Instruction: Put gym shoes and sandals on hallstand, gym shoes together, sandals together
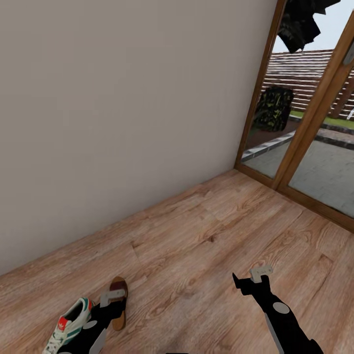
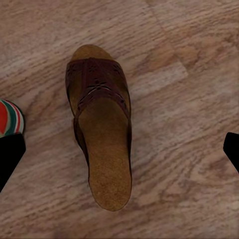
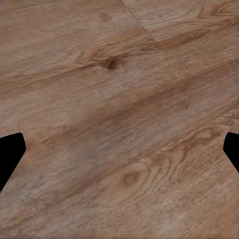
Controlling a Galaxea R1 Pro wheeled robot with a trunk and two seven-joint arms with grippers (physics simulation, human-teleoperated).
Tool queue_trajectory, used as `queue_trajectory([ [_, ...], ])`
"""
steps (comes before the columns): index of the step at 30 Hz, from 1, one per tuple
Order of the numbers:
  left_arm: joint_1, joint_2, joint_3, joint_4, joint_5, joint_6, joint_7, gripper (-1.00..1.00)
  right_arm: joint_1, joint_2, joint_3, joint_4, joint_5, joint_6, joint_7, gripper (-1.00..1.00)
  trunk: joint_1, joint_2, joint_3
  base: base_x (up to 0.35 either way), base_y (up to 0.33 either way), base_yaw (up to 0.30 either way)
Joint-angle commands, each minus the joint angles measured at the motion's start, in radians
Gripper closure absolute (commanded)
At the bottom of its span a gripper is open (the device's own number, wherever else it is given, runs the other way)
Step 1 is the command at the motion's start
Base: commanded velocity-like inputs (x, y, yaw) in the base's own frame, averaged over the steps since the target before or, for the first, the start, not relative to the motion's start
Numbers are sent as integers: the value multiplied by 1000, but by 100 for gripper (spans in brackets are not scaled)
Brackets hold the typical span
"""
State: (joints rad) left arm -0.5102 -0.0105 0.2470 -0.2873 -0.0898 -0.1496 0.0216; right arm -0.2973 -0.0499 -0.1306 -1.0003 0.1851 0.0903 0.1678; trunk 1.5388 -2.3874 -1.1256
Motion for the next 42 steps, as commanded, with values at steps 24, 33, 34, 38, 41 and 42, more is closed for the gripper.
queue_trajectory([
  [24, -1, -4, -1, 3, -10, -6, 1, -100, 0, -1, -4, -3, 11, 5, 7, -100, 65, -114, -100, 0, 0, 0],
  [33, -52, -3, -4, -8, -15, 9, 1, -100, 0, 1, -4, -115, 9, 61, 7, -100, 69, -117, -149, 0, 0, 0],
  [34, -60, -2, -4, -9, -16, 10, 0, -100, -1, 1, -4, -125, 9, 71, 7, -100, 69, -117, -155, 0, 0, 0],
  [38, -109, 4, -5, -8, -21, 12, 0, -100, -4, 2, -3, -212, 8, 115, 7, -100, 71, -118, -176, 0, 0, 0],
  [41, -121, 3, -6, -7, -23, 12, 0, -100, -4, 3, -3, -269, 8, 122, 6, -100, 72, -118, -193, 0, 0, 0],
  [42, -122, 3, -6, -7, -24, 12, 0, -100, -4, 3, -2, -282, 8, 123, 6, -100, 73, -119, -198, 0, 0, 0],
])
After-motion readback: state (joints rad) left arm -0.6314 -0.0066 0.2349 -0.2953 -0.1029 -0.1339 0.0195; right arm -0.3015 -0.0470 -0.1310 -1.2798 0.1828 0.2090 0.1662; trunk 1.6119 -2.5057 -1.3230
